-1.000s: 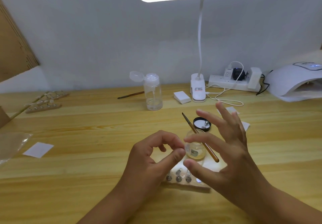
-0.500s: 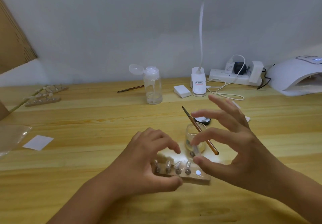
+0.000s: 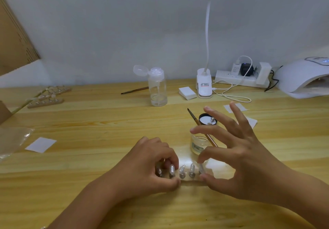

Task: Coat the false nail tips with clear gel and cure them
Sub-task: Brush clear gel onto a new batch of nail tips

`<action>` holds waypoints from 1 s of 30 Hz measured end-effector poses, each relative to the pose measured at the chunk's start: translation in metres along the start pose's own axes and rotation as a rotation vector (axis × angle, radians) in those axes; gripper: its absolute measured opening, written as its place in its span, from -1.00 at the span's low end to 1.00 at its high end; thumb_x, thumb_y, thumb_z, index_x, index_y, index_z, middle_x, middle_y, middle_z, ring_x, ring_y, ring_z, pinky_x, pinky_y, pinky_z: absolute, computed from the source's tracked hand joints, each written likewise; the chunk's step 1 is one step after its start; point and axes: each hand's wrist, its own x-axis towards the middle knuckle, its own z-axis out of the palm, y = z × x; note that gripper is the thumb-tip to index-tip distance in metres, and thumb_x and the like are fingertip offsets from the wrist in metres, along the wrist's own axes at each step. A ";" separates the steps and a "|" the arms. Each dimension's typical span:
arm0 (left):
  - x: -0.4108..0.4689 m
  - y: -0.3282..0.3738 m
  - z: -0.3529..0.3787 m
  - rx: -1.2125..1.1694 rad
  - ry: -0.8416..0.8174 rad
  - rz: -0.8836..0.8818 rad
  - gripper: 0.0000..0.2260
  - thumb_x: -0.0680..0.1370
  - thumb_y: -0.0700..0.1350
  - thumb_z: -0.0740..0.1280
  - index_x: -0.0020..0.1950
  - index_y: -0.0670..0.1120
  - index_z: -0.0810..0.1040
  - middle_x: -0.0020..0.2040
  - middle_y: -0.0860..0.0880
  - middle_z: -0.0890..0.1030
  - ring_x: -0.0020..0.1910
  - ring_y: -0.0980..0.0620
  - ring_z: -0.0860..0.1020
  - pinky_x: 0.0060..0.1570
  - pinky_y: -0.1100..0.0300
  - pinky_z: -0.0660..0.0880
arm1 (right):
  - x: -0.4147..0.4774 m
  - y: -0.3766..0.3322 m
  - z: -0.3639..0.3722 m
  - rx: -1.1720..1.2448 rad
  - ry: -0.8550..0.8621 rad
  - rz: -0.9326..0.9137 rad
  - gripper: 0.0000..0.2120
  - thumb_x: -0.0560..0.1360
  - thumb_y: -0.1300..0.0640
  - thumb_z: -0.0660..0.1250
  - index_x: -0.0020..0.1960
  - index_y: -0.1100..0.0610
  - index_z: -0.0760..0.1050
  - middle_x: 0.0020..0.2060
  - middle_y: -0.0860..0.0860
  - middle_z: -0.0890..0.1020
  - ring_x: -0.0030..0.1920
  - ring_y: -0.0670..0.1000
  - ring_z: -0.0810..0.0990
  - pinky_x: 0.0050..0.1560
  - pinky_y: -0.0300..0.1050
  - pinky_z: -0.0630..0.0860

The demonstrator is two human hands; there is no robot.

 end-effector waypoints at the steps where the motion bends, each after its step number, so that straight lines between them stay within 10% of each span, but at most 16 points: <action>1: 0.000 0.000 0.000 -0.003 -0.001 -0.001 -0.84 0.38 0.17 0.43 -0.14 0.17 0.54 -0.23 0.24 0.50 -0.06 0.21 0.45 0.00 0.39 0.20 | 0.000 0.000 0.000 -0.010 -0.005 -0.002 -0.82 0.43 -0.20 0.37 -0.16 -0.11 0.63 0.28 -0.10 0.56 0.56 0.12 0.21 0.46 0.46 0.05; 30: 0.001 0.008 0.005 0.061 0.055 0.044 -0.84 0.40 0.13 0.45 -0.09 0.13 0.56 -0.22 0.20 0.48 -0.08 0.20 0.42 0.08 0.27 0.27 | -0.003 -0.008 0.021 -0.112 0.062 -0.026 -0.85 0.42 -0.10 0.38 -0.24 -0.05 0.58 0.13 -0.08 0.59 0.53 0.08 0.27 0.44 0.48 0.08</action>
